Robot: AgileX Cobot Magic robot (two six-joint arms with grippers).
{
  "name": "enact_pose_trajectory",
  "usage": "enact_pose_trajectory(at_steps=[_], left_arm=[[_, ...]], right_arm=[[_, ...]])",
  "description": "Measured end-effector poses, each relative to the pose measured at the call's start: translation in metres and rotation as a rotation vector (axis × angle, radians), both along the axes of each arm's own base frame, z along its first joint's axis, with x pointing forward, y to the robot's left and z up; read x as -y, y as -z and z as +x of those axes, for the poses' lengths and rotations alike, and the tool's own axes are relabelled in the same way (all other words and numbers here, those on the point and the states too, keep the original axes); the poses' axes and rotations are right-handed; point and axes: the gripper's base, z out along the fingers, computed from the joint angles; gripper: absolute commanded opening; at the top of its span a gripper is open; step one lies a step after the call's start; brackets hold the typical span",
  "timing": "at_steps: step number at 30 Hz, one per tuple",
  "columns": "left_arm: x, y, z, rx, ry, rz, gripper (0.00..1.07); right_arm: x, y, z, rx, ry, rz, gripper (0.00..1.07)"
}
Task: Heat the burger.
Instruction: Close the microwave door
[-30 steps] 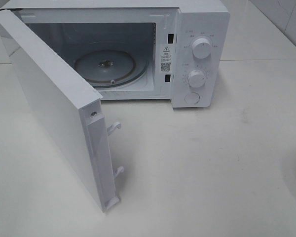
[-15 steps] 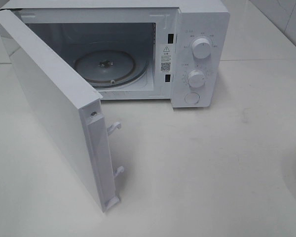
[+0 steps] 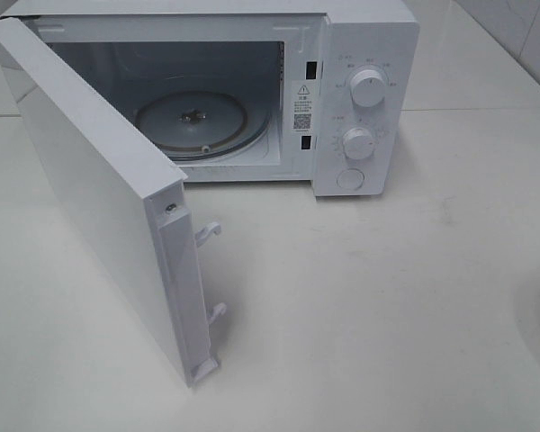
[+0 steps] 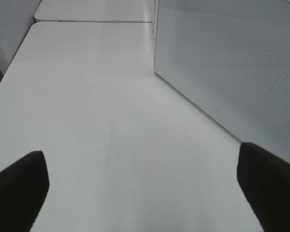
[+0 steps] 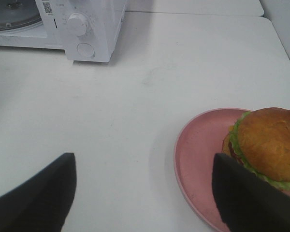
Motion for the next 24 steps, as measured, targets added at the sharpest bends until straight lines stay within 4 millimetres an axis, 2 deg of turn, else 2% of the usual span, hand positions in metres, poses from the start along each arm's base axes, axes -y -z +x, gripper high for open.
enact_pose_trajectory(at_steps=[17,19,20,21,22,23,24], left_arm=[[0.000,-0.002,0.000,0.012,-0.001,0.001,0.95],[0.000,-0.010,0.001,0.058,-0.003,0.000,0.84],[0.000,-0.010,0.001,0.058,-0.003,0.000,0.84],[0.000,-0.012,0.002,0.066,-0.004,0.000,0.78],[-0.001,-0.014,0.009,0.065,-0.005,-0.001,0.66],[-0.001,-0.014,0.009,0.065,-0.005,-0.001,0.66],[-0.001,-0.016,0.012,0.062,-0.006,-0.003,0.61]], right_arm=[[0.000,0.000,0.000,0.000,0.000,0.000,0.76],[0.000,0.000,0.000,0.000,0.000,0.000,0.76],[0.000,0.000,0.000,0.000,0.000,0.000,0.76],[0.000,0.000,0.000,0.000,0.000,0.000,0.76],[0.000,0.000,0.000,0.000,0.000,0.000,0.76],[0.000,0.000,0.000,0.000,0.000,0.000,0.76],[0.000,0.000,0.000,0.000,0.000,0.000,0.76]])
